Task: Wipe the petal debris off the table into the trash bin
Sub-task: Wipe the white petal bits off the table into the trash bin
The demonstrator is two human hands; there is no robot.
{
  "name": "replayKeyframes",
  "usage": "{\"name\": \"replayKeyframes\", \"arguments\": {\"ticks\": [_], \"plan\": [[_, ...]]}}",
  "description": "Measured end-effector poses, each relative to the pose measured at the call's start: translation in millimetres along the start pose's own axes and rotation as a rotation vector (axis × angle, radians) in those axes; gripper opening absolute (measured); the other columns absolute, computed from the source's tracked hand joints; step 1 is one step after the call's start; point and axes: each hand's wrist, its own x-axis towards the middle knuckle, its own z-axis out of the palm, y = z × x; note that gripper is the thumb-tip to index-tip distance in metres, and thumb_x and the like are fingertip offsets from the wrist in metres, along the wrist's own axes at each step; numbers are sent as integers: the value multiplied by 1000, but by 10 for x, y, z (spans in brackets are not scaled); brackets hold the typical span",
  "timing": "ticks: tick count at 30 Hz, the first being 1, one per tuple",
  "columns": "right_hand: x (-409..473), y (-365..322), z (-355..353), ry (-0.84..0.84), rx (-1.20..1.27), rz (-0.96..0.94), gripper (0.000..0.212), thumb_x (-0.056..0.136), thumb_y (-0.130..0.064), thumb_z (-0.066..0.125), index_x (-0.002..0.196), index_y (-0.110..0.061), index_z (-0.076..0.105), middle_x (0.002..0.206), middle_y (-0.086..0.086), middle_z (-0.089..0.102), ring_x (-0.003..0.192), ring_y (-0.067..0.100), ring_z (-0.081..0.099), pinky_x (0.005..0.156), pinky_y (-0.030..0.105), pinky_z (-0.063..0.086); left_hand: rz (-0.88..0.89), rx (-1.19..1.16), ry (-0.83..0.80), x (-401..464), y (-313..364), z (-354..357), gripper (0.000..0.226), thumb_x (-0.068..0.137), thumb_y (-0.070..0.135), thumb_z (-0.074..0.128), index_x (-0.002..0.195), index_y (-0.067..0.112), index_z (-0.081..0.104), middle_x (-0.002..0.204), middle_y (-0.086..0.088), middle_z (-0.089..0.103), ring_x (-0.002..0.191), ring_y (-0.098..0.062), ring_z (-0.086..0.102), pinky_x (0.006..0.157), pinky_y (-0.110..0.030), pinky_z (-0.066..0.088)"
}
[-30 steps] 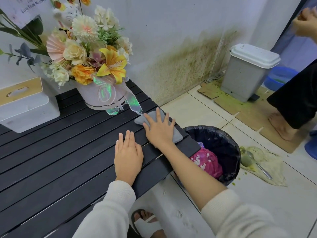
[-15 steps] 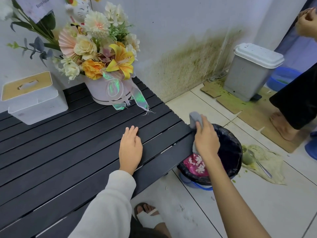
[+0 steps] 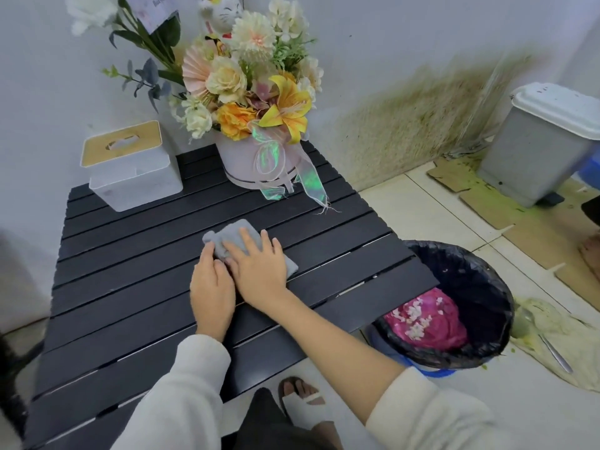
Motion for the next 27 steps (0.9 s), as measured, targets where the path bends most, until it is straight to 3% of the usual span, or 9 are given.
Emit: {"name": "replayKeyframes", "arguments": {"ticks": [4, 8, 13, 16, 18, 21, 23, 25, 27], "plan": [[-6, 277, -147, -4, -39, 113, 47, 102, -36, 21, 148, -26, 16, 159, -3, 4, 145, 30, 7, 116, 45, 4, 234, 276, -168, -26, 0, 60, 48, 98, 19, 32, 144, 10, 26, 150, -10, 33, 139, -27, 24, 113, -39, 20], [-324, 907, -404, 97, -60, 316, 47, 102, -34, 20, 148, -25, 16, 159, -2, 5, 145, 28, 9, 116, 45, 4, 506, 482, -322, -61, 10, 128, 54, 96, 32, 26, 144, 8, 29, 148, -12, 35, 139, -31, 26, 112, -42, 23], [-855, 1653, -701, 273, -67, 607, 46, 101, -35, 22, 146, -26, 25, 157, -1, 16, 140, 28, 23, 113, 48, 19, 540, 629, -365, 1, -15, 192, 57, 94, 35, 22, 143, 8, 32, 149, -11, 33, 141, -30, 23, 114, -43, 19], [-1043, 1899, -859, 400, 169, 780, 43, 101, -32, 24, 140, -19, 37, 147, 9, 38, 123, 35, 44, 89, 45, 40, 556, 688, -328, -50, 104, 320, 50, 96, 26, 28, 138, 2, 39, 142, -18, 42, 136, -37, 30, 110, -48, 27], [-1128, 2055, -968, 477, 447, 859, 40, 101, -29, 25, 130, -12, 48, 124, 15, 55, 108, 33, 52, 76, 37, 38, 600, 647, -337, -169, 384, 494, 50, 94, 25, 24, 130, 0, 47, 132, -20, 52, 128, -40, 40, 104, -49, 35], [-1246, 2203, -1074, 599, 773, 818, 37, 100, -36, 26, 100, -21, 59, 91, -3, 52, 90, 19, 47, 78, 30, 31, 796, 409, -377, -580, 1005, 854, 45, 94, 25, 28, 121, 0, 54, 120, -17, 60, 119, -35, 50, 97, -41, 43], [-1315, 2241, -1181, 661, 894, 748, 33, 99, -43, 25, 93, -32, 56, 93, -10, 53, 90, 14, 49, 84, 31, 37, 746, 220, -569, -974, 1458, 1106, 44, 98, 28, 32, 133, 4, 44, 133, -11, 53, 128, -26, 42, 102, -36, 36], [-1377, 2291, -1313, 712, 1051, 698, 42, 100, -41, 28, 121, -18, 56, 115, 0, 57, 106, 15, 54, 97, 35, 42, 527, 103, -816, -1271, 1820, 1362, 52, 98, 37, 31, 141, 8, 31, 141, -10, 43, 131, -25, 35, 103, -37, 33], [-1444, 2340, -1444, 727, 1183, 660, 43, 100, -36, 31, 132, -13, 49, 126, 3, 55, 114, 16, 55, 101, 33, 44, 278, -11, -990, -1385, 2049, 1597, 58, 96, 46, 33, 137, 7, 35, 137, -12, 47, 126, -27, 42, 99, -38, 36]]}}
